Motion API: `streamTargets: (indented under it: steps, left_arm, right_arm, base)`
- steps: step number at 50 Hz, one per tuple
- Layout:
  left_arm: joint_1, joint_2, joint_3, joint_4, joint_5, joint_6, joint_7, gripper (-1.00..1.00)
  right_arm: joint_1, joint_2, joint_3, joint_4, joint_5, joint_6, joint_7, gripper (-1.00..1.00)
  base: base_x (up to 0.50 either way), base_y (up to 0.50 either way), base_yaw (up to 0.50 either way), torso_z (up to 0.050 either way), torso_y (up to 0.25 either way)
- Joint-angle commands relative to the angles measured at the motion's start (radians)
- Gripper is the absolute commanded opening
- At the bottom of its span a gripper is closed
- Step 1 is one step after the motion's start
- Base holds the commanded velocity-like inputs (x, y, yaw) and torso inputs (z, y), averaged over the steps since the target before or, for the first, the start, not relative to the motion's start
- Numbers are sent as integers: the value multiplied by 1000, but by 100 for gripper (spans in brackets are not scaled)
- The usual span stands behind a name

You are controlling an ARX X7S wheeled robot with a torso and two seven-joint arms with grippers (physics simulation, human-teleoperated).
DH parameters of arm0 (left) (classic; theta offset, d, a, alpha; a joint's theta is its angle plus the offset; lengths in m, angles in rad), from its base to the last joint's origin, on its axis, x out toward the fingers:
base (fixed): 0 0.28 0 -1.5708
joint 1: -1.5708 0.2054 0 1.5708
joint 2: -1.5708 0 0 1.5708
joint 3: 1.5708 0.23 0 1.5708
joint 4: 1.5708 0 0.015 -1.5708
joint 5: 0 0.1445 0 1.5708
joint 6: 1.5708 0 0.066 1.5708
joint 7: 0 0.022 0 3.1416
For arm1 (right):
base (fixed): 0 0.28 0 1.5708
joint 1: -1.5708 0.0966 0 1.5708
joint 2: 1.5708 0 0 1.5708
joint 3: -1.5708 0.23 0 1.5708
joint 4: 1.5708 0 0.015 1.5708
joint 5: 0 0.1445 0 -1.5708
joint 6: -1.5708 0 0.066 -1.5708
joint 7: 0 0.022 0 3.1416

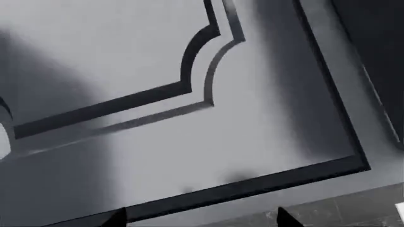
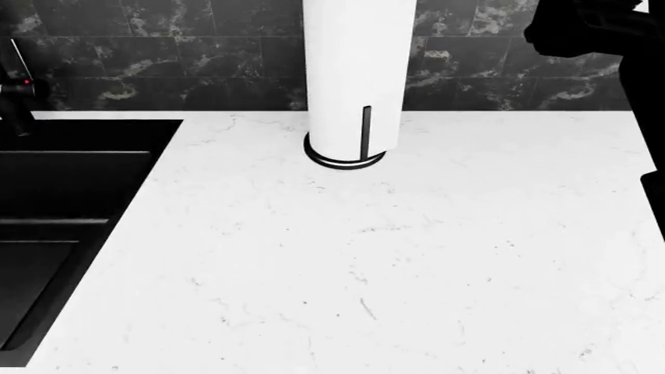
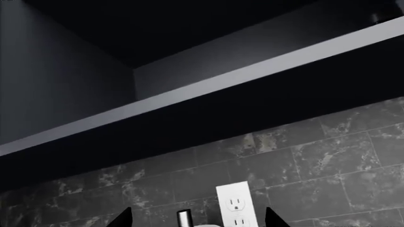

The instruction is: Pick and place the shaker into the drawer. Then close the cabinet.

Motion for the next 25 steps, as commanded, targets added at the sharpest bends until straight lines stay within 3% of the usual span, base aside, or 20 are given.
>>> streamTargets:
  steps: [1, 4, 18, 21, 25]
  left_arm:
    - [-812, 627, 98, -708, 1178, 454, 706, 100]
    - [-812, 692, 17, -806, 1224, 580, 690, 100]
    - [-812, 775, 25, -1167, 1077, 762, 579, 100]
    - [-812, 778, 154, -1300, 898, 743, 612, 100]
    - [-812, 778, 503, -1443, 457, 807, 570, 100]
  right_arm:
    - [-15, 8, 2, 1, -4, -12, -8, 100]
    - [-19, 11, 3, -2, -2, -14, -9, 100]
    - [-48, 24, 1, -7, 2, -29, -12, 100]
    - [-51, 20, 0, -10, 12, -27, -12, 100]
    - [-66, 28, -4, -20, 15, -34, -13, 100]
  base:
    - [0, 0, 0, 0, 0]
    - [0, 0, 0, 0, 0]
    - [0, 0, 0, 0, 0]
    - [0, 0, 0, 0, 0]
    - [0, 0, 0, 0, 0]
